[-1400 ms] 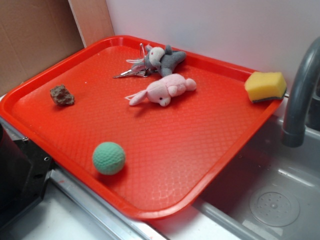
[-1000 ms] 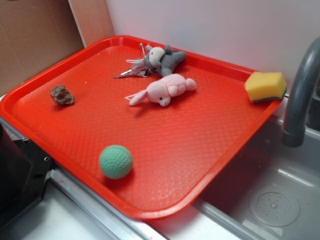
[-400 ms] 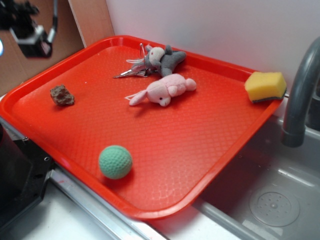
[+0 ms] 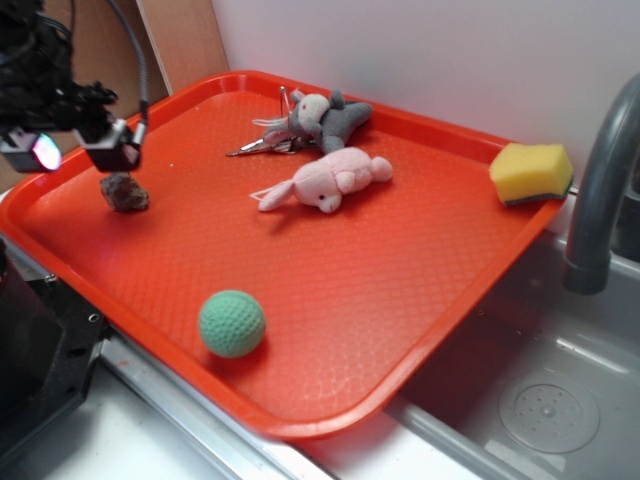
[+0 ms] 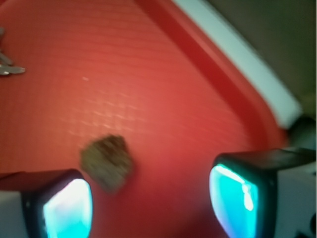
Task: Grab the rock.
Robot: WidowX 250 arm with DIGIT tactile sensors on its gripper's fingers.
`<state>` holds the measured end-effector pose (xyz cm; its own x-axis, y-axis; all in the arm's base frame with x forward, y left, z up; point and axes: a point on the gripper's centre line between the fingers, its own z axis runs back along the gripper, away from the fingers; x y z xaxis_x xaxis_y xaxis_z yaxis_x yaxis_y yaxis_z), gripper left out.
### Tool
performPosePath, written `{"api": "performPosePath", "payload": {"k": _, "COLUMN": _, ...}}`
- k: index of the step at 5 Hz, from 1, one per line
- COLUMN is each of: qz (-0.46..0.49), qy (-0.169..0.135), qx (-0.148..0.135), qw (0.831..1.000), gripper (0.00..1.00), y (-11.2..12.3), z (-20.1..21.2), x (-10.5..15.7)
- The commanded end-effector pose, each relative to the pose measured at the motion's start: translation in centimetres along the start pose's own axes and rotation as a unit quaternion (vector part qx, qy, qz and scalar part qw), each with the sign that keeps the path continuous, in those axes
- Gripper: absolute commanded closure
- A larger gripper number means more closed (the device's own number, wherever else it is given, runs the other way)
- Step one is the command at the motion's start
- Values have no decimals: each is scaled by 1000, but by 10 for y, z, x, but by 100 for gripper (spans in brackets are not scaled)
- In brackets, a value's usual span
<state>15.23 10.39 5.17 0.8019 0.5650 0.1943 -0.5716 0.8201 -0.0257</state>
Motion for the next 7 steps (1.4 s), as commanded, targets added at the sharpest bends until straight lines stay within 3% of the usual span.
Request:
{"api": "performPosePath", "payload": {"k": 1, "qz": -90, "qy": -2, "qx": -68, "qw": 994, "gripper": 0, "y": -9, "z": -3, "x": 2}}
{"api": "performPosePath", "payload": {"k": 2, "qz": -96, "qy": 28, "qx": -58, "qw": 993, "gripper": 3, "y": -5, "z": 0, "x": 1}}
{"api": "performPosePath", "payload": {"k": 3, "qz": -92, "qy": 48, "qx": -52, "qw": 993, "gripper": 100, "y": -1, "z": 0, "x": 5}}
{"api": "performPosePath", "payload": {"k": 4, "qz": -96, "qy": 59, "qx": -51, "qw": 992, "gripper": 100, "y": -3, "z": 5, "x": 3}}
{"api": "performPosePath", "payload": {"k": 5, "qz": -124, "qy": 63, "qx": -46, "qw": 989, "gripper": 100, "y": -2, "z": 43, "x": -1}}
{"api": "performPosePath", "payload": {"k": 6, "qz": -127, "qy": 68, "qx": -18, "qw": 989, "gripper": 100, "y": -5, "z": 97, "x": -15}}
{"api": "performPosePath", "payload": {"k": 7, "qz": -127, "qy": 68, "qx": -18, "qw": 989, "gripper": 0, "y": -5, "z": 97, "x": -15}}
